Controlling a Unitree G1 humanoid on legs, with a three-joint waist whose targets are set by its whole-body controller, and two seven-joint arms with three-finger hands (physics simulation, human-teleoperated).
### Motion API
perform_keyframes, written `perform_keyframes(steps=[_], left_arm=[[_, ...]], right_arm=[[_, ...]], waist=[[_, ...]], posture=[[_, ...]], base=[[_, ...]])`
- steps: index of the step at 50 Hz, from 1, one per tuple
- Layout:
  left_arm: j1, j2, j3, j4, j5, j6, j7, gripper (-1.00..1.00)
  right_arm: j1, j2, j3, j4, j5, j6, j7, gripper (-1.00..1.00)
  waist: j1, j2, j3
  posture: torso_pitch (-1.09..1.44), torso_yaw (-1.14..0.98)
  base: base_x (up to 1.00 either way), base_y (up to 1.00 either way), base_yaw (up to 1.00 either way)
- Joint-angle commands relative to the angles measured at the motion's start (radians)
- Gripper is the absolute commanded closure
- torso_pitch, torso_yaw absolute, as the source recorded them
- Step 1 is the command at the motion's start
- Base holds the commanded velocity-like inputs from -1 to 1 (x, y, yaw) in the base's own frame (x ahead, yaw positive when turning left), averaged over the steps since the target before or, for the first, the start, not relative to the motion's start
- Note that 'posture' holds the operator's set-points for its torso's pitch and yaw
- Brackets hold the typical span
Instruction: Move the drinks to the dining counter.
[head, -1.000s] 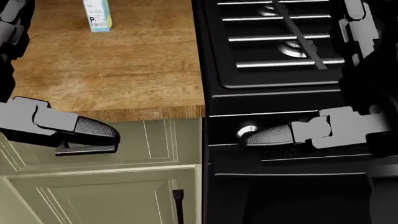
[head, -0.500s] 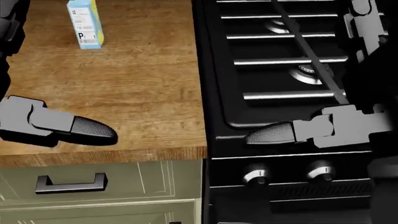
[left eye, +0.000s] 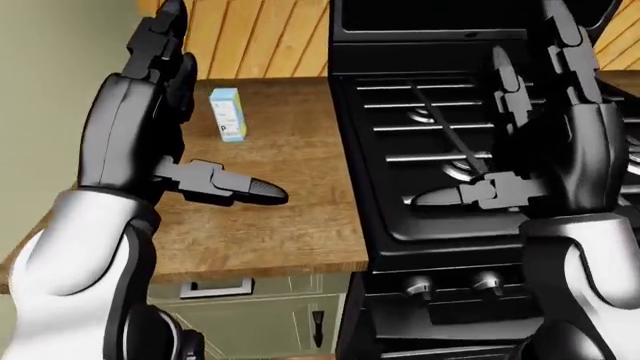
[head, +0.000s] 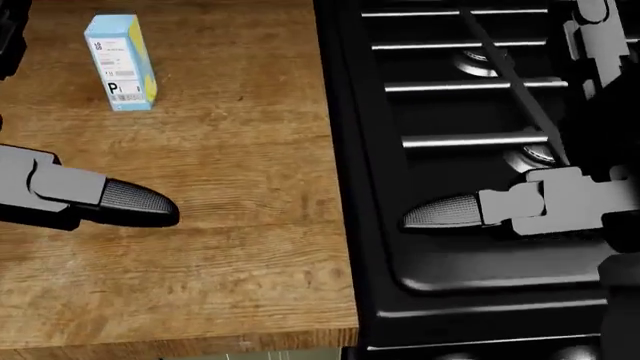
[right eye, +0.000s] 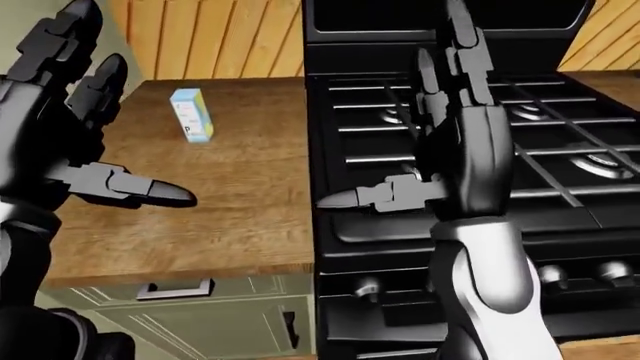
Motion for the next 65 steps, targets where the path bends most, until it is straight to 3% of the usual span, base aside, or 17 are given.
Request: perform_keyframes(steps=[1,3,5,8,11,14,20,22,23,24,26,31,42,47,48,54,65], left_arm=[[-0.016,0.005,0.005,-0.002,-0.001,-0.015,0.004,-1.00],[-0.016,0.005,0.005,-0.002,-0.003,-0.014,0.006,-1.00],[-0.008,0.003,0.005,0.003,-0.005,-0.027,0.009,-1.00],[-0.011,0.006,0.006,0.000,-0.007,-0.020,0.010,-1.00],[-0.013,0.006,0.005,0.001,-0.010,-0.019,0.012,-1.00],[-0.019,0.008,0.005,0.001,-0.013,-0.014,0.013,-1.00],[-0.012,0.007,0.007,0.003,-0.016,-0.022,0.017,-1.00],[-0.012,0.007,0.005,0.003,-0.017,-0.021,0.018,-1.00],[-0.008,0.006,0.004,0.004,-0.017,-0.026,0.019,-1.00],[-0.006,0.005,0.004,0.006,-0.017,-0.029,0.020,-1.00],[-0.003,0.003,0.004,0.012,-0.018,-0.037,0.022,-1.00],[-0.007,0.004,0.005,0.015,-0.018,-0.035,0.022,-1.00],[-0.006,-0.005,-0.004,0.038,-0.017,-0.059,0.033,-1.00],[-0.019,-0.017,-0.022,0.067,-0.010,-0.075,0.045,-1.00],[-0.024,-0.019,-0.022,0.081,-0.008,-0.084,0.047,-1.00],[-0.062,-0.028,-0.006,0.162,-0.005,-0.126,0.066,-1.00],[-0.125,-0.003,0.036,0.337,-0.034,-0.222,0.145,-1.00]], right_arm=[[-0.016,-0.005,-0.001,-0.005,-0.001,-0.018,-0.003,-1.00],[-0.015,-0.006,-0.001,-0.003,-0.001,-0.021,-0.004,-1.00],[-0.012,-0.008,0.003,-0.001,-0.006,-0.025,-0.003,-1.00],[-0.012,-0.009,0.004,-0.001,-0.010,-0.024,-0.002,-1.00],[-0.018,-0.010,0.004,-0.003,-0.012,-0.019,-0.001,-1.00],[-0.023,-0.012,0.001,-0.004,-0.013,-0.015,0.000,-1.00],[-0.016,-0.010,0.002,-0.002,-0.016,-0.023,0.001,-1.00],[-0.018,-0.008,0.002,-0.005,-0.015,-0.020,0.000,-1.00],[-0.016,-0.007,0.003,-0.003,-0.016,-0.024,0.001,-1.00],[-0.014,-0.003,0.000,-0.003,-0.012,-0.025,0.000,-1.00],[-0.011,-0.002,-0.001,0.002,-0.010,-0.032,0.001,-1.00],[-0.009,-0.002,-0.004,0.006,-0.003,-0.039,-0.002,-1.00],[-0.005,-0.003,0.001,0.010,-0.005,-0.051,-0.008,-1.00],[0.000,-0.002,0.003,0.011,-0.007,-0.057,-0.007,-1.00],[0.001,-0.002,0.002,0.014,-0.008,-0.062,-0.006,-1.00],[0.003,-0.001,0.001,0.008,-0.008,-0.058,-0.004,-1.00],[-0.006,-0.003,0.004,0.008,-0.012,-0.048,-0.004,-1.00]], waist=[[0.002,-0.001,0.001],[0.007,-0.023,0.004],[0.016,-0.068,-0.006],[0.013,-0.046,-0.025],[-0.001,-0.069,-0.036],[-0.007,-0.072,-0.035],[-0.014,-0.020,-0.020],[-0.020,0.022,-0.026],[-0.023,0.061,-0.039],[-0.030,0.071,-0.052],[-0.015,0.040,-0.004],[-0.020,0.027,-0.019],[-0.005,-0.022,0.006],[0.016,-0.077,-0.003],[0.012,-0.054,0.001],[0.005,-0.035,-0.015],[-0.006,-0.031,-0.024]], posture=[[0.00,0.00],[0.00,0.00],[0.00,0.00],[0.00,0.00],[0.00,0.00],[0.00,0.00],[0.00,0.00],[0.00,0.00],[0.00,0.00],[0.00,0.00],[0.00,0.00],[0.00,0.00],[0.00,0.00],[0.00,0.00],[0.00,0.00],[0.00,0.00],[0.00,0.00]], base=[[0.00,0.03,0.00],[0.00,0.04,0.00],[0.00,0.03,0.00],[0.00,0.06,0.00],[0.00,0.24,0.00],[0.00,0.35,0.00],[0.00,0.40,0.00],[0.00,0.41,0.00],[0.00,0.41,0.00],[0.00,0.41,0.00],[0.00,0.15,0.00],[0.00,0.00,0.00],[0.00,0.00,0.00],[0.00,0.00,0.00],[0.00,0.00,0.00],[0.00,0.00,0.00],[0.00,0.00,0.00]])
